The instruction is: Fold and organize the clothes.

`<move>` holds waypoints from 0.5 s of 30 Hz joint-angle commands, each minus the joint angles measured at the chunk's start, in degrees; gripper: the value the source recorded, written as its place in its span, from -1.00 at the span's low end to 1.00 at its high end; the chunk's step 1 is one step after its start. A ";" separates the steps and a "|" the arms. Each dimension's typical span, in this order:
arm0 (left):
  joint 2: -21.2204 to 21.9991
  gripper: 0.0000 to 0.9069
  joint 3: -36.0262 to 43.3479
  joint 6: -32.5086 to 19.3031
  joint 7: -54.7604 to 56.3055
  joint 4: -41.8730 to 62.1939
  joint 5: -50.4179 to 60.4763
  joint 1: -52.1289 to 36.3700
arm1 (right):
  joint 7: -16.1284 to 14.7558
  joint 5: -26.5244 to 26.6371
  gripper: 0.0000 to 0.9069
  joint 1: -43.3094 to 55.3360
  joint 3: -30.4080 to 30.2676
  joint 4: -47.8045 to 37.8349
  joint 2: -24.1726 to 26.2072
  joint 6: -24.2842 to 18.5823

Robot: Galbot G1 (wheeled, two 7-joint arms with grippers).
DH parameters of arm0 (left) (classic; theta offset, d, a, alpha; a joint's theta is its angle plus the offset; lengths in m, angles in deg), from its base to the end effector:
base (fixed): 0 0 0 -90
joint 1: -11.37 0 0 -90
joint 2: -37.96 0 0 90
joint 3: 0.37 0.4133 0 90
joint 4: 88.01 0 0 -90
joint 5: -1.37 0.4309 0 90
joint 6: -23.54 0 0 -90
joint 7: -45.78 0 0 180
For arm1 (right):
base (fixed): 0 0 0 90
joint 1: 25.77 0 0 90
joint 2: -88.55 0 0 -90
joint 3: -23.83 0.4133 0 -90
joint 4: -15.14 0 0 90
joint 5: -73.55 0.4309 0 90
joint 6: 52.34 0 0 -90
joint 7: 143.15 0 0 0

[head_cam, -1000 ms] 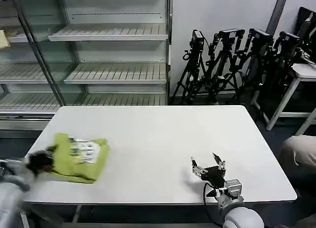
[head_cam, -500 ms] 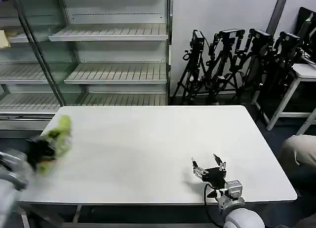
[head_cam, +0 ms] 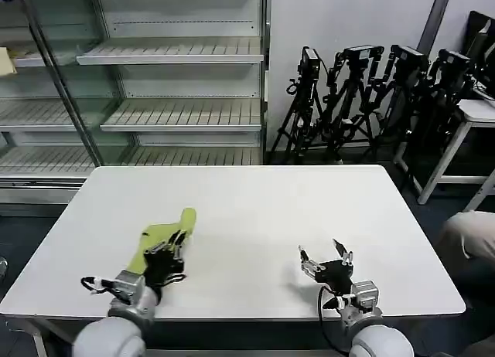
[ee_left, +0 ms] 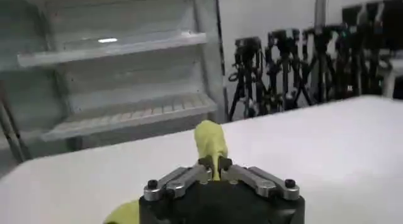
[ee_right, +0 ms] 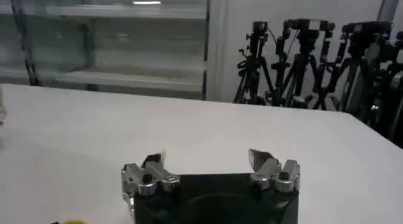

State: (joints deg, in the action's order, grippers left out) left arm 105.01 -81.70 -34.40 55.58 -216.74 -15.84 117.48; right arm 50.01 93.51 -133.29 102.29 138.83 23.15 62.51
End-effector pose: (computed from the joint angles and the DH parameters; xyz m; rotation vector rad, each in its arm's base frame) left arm 0.2771 0.0094 -0.2383 -0.2682 -2.8871 -0.1673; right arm 0.2783 -0.0073 -0.2853 0.2467 -2.8761 0.1071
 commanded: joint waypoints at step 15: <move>20.83 1.00 16.85 0.96 12.43 11.92 -5.40 -16.22 | -3.59 5.01 1.00 9.68 7.21 -2.67 2.64 1.88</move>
State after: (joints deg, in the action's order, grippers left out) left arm 117.75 -69.27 -33.93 66.78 -209.31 -20.63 106.59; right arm 48.48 96.47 -127.73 106.87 137.49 25.15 64.28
